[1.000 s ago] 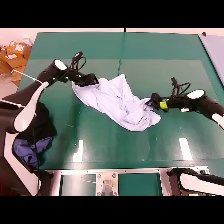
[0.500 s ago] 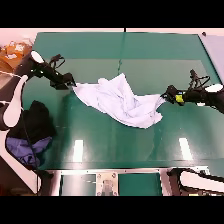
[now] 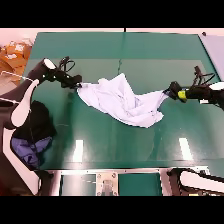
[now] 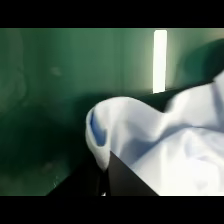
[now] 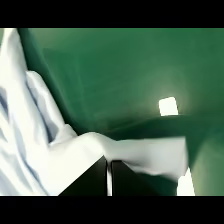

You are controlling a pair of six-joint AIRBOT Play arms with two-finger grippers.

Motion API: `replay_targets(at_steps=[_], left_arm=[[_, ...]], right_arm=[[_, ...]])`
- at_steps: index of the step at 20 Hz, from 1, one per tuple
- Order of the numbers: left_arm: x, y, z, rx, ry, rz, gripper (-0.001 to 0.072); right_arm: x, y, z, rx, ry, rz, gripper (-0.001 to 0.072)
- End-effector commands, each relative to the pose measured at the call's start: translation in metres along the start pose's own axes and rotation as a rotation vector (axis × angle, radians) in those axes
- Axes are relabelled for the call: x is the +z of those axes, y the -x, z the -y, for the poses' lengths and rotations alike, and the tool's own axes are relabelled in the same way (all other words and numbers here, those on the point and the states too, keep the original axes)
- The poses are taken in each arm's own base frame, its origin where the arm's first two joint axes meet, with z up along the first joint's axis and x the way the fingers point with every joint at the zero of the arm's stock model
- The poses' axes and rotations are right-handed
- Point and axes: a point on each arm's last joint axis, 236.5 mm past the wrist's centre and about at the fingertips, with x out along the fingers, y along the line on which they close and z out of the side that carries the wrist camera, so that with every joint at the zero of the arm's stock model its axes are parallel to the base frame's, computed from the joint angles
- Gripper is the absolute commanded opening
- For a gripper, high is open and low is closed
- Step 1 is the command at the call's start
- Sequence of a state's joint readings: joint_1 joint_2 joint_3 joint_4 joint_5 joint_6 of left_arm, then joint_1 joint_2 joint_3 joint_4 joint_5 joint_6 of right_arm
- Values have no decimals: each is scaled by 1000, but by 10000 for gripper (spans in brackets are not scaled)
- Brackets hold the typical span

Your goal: Fold the shirts.

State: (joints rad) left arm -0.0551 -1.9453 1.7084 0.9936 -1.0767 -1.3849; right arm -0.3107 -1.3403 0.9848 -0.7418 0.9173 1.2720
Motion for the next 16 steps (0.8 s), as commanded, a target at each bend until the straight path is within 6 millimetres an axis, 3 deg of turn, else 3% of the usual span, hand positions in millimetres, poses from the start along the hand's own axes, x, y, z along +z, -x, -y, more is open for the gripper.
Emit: replay_targets(at_steps=[1, 3, 6, 8, 10, 12, 14, 16], left_arm=[[12, 63, 18, 82, -110, 32, 18], [27, 153, 42, 181, -195, 164, 18], [27, 301, 119, 169, -301, 490, 19], [2, 397, 171, 132, -375, 715, 19], [-40, 479, 210, 112, -445, 913, 19], [-83, 536, 236, 95, -498, 1056, 19], [-118, 560, 246, 98, -542, 1104, 20], [-136, 571, 250, 110, -574, 1125, 20]], right_arm=[[31, 45, -40, 61, 80, 65, 14], [61, 104, -81, 96, 159, 187, 14], [94, 214, -145, 124, 279, 445, 13], [91, 280, -190, 149, 363, 592, 14], [74, 336, -234, 186, 431, 717, 14], [57, 387, -270, 230, 477, 839, 13], [38, 424, -298, 265, 519, 916, 14], [29, 452, -317, 271, 575, 982, 14]])
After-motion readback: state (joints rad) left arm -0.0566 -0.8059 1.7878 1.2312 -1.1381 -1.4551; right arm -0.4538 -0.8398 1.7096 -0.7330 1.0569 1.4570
